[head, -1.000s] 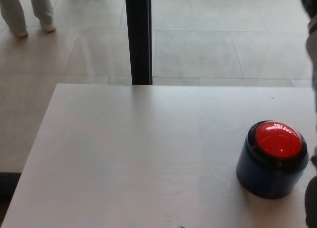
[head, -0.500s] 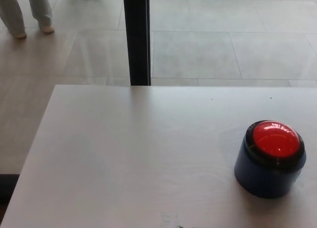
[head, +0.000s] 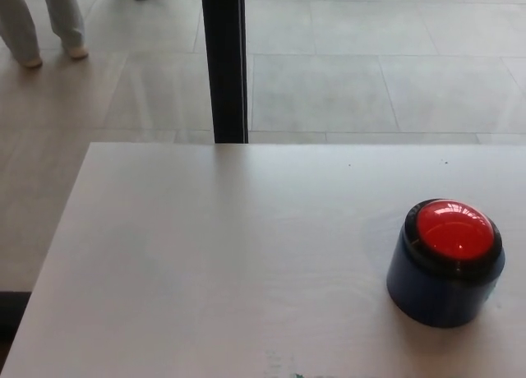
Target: The robot uses its right hand to press the red button kept in the middle of the desk
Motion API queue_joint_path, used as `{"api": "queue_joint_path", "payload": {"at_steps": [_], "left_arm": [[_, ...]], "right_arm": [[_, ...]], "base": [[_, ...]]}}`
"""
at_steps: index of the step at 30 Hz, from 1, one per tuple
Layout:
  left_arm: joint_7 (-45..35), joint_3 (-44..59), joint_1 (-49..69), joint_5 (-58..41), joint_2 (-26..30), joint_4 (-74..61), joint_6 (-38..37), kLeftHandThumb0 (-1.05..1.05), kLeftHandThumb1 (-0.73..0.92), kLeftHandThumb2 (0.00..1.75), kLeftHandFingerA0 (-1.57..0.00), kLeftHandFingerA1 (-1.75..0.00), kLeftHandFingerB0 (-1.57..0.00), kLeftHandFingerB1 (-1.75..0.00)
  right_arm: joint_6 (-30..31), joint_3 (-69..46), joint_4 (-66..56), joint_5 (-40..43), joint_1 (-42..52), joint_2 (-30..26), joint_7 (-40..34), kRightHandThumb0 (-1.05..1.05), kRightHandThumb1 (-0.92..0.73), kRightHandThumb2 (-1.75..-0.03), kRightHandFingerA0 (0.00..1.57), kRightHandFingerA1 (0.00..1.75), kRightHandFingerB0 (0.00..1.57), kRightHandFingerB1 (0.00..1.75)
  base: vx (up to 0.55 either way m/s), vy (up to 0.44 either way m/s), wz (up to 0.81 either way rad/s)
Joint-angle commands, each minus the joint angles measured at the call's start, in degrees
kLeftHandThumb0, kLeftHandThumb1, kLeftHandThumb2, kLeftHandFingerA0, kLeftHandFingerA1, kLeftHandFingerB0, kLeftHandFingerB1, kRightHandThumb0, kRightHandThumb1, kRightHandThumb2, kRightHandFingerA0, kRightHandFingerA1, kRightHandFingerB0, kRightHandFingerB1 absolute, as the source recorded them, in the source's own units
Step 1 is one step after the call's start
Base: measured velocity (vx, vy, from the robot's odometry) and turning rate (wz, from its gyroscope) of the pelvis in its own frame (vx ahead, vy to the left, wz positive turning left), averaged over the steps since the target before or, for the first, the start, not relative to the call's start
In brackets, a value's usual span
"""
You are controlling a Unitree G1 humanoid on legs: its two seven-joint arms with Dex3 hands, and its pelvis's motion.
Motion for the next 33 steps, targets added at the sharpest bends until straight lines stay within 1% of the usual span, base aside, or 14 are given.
{"api": "queue_joint_path", "payload": {"at_steps": [1,3,6,12,14,15,20,21,26,29,30,31,32,33], "left_arm": [[-0.6,0.7,-0.3,-1.0,1.5,-0.1,-0.9,-0.57,0.52,0.56,-0.84,-0.61,-0.78,-0.52],[-0.1,0.3,-0.4,-0.5,1.7,0.0,-0.7,-0.58,0.52,0.56,-0.83,-0.61,-0.78,-0.52],[0.5,-0.1,-1.0,-0.1,1.7,-0.3,-0.6,-0.54,0.53,0.57,-0.82,-0.59,-0.78,-0.51],[1.0,-0.5,-1.0,0.1,1.4,-0.2,-0.5,-0.56,0.53,0.57,-0.82,-0.6,-0.8,-0.53],[0.9,-0.7,-1.2,0.3,1.6,0.2,-0.4,-0.56,0.53,0.57,-0.82,-0.59,-0.79,-0.52],[0.7,-0.7,-1.3,0.2,1.6,0.1,-0.4,-0.53,0.54,0.57,-0.82,-0.61,-0.78,-0.53],[-0.2,-1.2,-1.1,0.6,1.8,-0.2,-0.6,-0.54,0.55,0.57,-0.79,-0.61,-0.76,-0.53],[0.8,-1.2,-1.4,0.5,1.9,0.0,0.1,-0.54,0.54,0.57,-0.79,-0.59,-0.74,-0.52],[0.0,-1.2,-0.6,0.2,2.1,0.9,0.1,-0.5,0.62,0.59,-0.79,-0.63,-0.7,-0.54],[-0.4,-1.8,-0.6,0.7,2.2,1.2,0.2,-0.49,0.65,0.6,-0.8,-0.64,-0.68,-0.53],[-0.5,-1.9,-0.8,0.7,2.4,1.3,0.4,-0.48,0.66,0.6,-0.8,-0.64,-0.68,-0.54],[-0.5,-2.4,-1.0,1.0,2.6,1.2,0.6,-0.47,0.67,0.6,-0.79,-0.62,-0.67,-0.53],[-0.1,-2.9,-1.2,1.4,2.7,1.0,0.6,-0.47,0.67,0.6,-0.8,-0.63,-0.69,-0.55],[-0.1,-2.9,-1.3,1.3,2.7,1.1,0.7,-0.46,0.67,0.6,-0.81,-0.64,-0.69,-0.55]], "right_arm": [[-5.3,-6.2,1.1,-0.4,15.6,4.3,-3.1,-0.43,-0.41,-1.3,1.12,1.75,0.89,1.52],[-6.8,-6.5,1.6,-0.8,18.6,6.2,-3.8,-0.42,-0.42,-1.29,1.12,1.72,0.9,1.5],[-8.1,-7.6,4.3,-1.1,23.3,10.4,-7.1,-0.45,-0.35,-1.35,1.27,1.55,1.04,1.39],[-11.0,-8.0,9.2,0.2,27.6,15.1,-9.4,-0.41,-0.34,-1.43,1.2,1.67,0.98,1.5],[-11.7,-8.1,10.9,0.8,28.2,16.7,-10.2,-0.38,-0.28,-1.49,1.22,1.64,1.08,1.46],[-13.8,-7.8,12.1,0.7,29.0,17.9,-9.8,-0.38,-0.32,-1.45,1.25,1.56,1.08,1.39],[-17.6,-6.4,14.8,0.5,30.9,20.5,-9.9,-0.43,-0.28,-1.44,1.22,1.59,1.06,1.41],[-17.2,-5.5,13.9,0.2,31.9,21.5,-9.5,-0.34,-0.24,-1.51,1.18,1.67,1.0,1.44],[-17.7,-3.1,13.3,0.6,34.9,23.0,-7.6,-0.4,-0.26,-1.45,1.15,1.68,1.02,1.44],[-13.8,-0.8,9.8,1.5,37.4,24.0,-6.2,-0.3,-0.26,-1.45,1.14,1.68,1.01,1.41],[-13.3,-0.5,9.9,1.5,37.3,24.0,-6.6,-0.26,-0.25,-1.44,1.17,1.63,1.04,1.36],[-11.7,0.0,10.4,1.2,36.7,23.9,-7.8,-0.23,-0.42,-1.18,1.31,1.35,1.06,1.11],[-10.5,0.4,10.7,1.2,36.4,23.9,-8.8,-0.22,-0.35,-1.28,1.08,1.56,1.02,1.1],[-9.9,0.5,10.5,1.4,36.4,24.0,-9.1,-0.24,-0.36,-1.25,1.01,1.57,1.0,1.01]], "base": [[0.0,0.0,0.0],[0.0,0.0,0.0],[0.0,0.0,0.0],[0.0,0.0,0.0],[0.0,0.0,0.0],[0.0,0.0,0.0],[0.0,0.0,0.0],[0.0,0.0,0.0],[0.0,0.0,0.0],[0.0,0.0,0.0],[0.0,0.0,0.0],[0.0,0.0,0.0],[0.0,0.0,0.0],[0.0,0.0,0.0]]}}
